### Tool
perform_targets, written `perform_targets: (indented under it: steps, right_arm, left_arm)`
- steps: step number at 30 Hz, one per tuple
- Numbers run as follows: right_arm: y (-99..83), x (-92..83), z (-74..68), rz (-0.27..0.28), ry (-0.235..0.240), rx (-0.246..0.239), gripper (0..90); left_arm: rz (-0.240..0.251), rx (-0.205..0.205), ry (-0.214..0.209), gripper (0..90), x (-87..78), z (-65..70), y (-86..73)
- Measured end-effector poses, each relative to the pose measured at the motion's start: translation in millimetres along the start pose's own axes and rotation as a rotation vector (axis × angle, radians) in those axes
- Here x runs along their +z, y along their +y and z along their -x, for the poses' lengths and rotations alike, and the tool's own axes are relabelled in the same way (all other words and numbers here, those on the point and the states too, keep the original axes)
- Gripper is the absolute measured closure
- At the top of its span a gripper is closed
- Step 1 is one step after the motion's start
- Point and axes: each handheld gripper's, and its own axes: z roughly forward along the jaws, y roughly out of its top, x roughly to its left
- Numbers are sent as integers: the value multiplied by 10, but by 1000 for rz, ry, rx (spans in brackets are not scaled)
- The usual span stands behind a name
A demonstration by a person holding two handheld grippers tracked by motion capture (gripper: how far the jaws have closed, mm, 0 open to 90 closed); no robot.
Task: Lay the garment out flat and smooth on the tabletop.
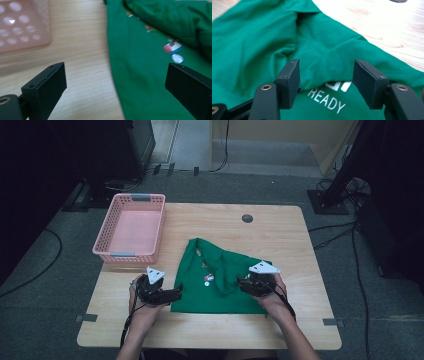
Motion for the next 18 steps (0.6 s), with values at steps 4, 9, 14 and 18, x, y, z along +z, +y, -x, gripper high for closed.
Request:
perform_targets:
  steps: [4,9,14,18]
  right_arm:
    - [-21,36,100,10,-51,-17,370]
    - [-115,72,265,3,-88,14,304]
    - [-210,136,307,-34,-78,55,259]
    - [-210,141,302,-34,-79,50,254]
  left_arm:
    - [13,-2,-12,41,58,67,85]
    - [19,-16,-58,65,137,139,204]
    - [14,-13,-93,65,252,209,313]
    - [19,-17,-101,85,330,263,401]
